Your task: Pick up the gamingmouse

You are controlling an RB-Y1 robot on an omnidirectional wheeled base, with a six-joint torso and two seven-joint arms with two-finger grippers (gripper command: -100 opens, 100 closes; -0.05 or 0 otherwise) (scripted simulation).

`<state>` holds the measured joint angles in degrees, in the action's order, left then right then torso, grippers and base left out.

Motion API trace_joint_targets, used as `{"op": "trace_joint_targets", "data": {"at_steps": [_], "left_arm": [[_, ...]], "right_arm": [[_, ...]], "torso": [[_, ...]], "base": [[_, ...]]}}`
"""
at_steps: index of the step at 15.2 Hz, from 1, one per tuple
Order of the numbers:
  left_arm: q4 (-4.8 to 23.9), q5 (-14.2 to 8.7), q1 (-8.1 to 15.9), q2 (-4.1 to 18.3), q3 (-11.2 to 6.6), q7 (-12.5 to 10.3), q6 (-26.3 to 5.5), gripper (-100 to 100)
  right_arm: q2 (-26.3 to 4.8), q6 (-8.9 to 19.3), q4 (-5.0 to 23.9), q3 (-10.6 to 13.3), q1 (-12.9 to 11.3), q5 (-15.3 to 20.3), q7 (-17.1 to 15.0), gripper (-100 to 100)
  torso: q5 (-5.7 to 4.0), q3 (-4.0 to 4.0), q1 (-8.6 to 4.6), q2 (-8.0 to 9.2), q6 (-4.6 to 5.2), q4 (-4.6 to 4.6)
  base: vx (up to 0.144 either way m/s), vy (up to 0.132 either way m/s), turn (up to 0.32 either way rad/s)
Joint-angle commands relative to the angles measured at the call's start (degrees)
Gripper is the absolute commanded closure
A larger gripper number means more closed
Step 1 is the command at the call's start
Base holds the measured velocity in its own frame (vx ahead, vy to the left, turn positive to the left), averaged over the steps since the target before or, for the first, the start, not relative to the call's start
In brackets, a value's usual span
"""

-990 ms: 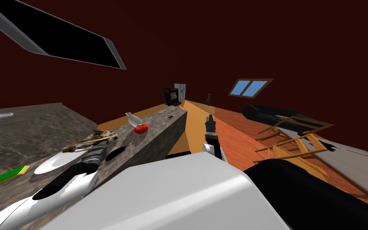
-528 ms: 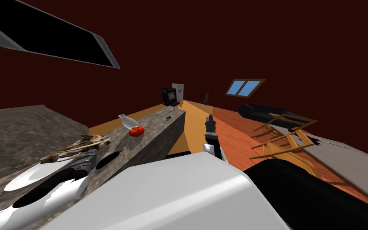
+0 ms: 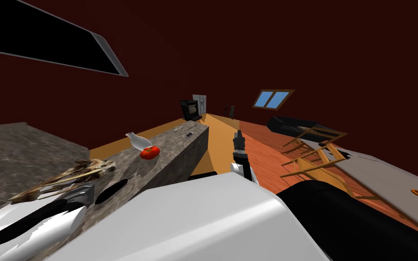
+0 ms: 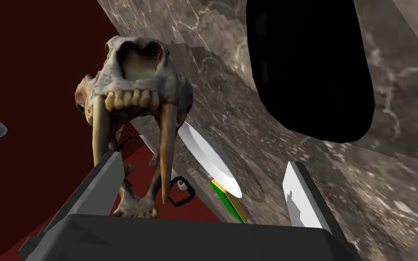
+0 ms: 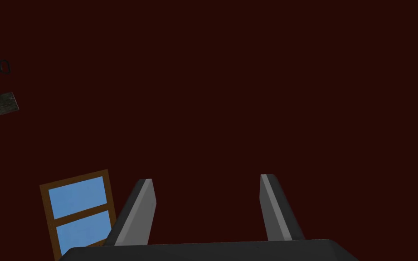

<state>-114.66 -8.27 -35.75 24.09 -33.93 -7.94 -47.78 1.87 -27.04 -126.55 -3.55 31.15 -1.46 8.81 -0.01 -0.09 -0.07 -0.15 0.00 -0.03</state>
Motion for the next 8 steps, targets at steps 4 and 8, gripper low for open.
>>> {"op": "trace_joint_targets", "data": {"at_steps": [4,8], "left_arm": [[1.15,-0.73,-0.24,0.19,-2.01,-1.08,-6.1,-100],[3.31,-2.36,-0.73,0.73,-5.57,-2.85,-11.88,-100]], "right_arm": [[0.0,0.0,0.0,0.0,0.0,0.0,0.0,0],[0.0,0.0,0.0,0.0,0.0,0.0,0.0,0]], "torso": [[-0.01,0.01,-0.04,0.01,0.02,0.0],[-0.01,-0.02,-0.02,-0.03,0.0,-0.01]], "base": [[0.034,-0.013,-0.078],[0.05,-0.013,-0.105]]}}
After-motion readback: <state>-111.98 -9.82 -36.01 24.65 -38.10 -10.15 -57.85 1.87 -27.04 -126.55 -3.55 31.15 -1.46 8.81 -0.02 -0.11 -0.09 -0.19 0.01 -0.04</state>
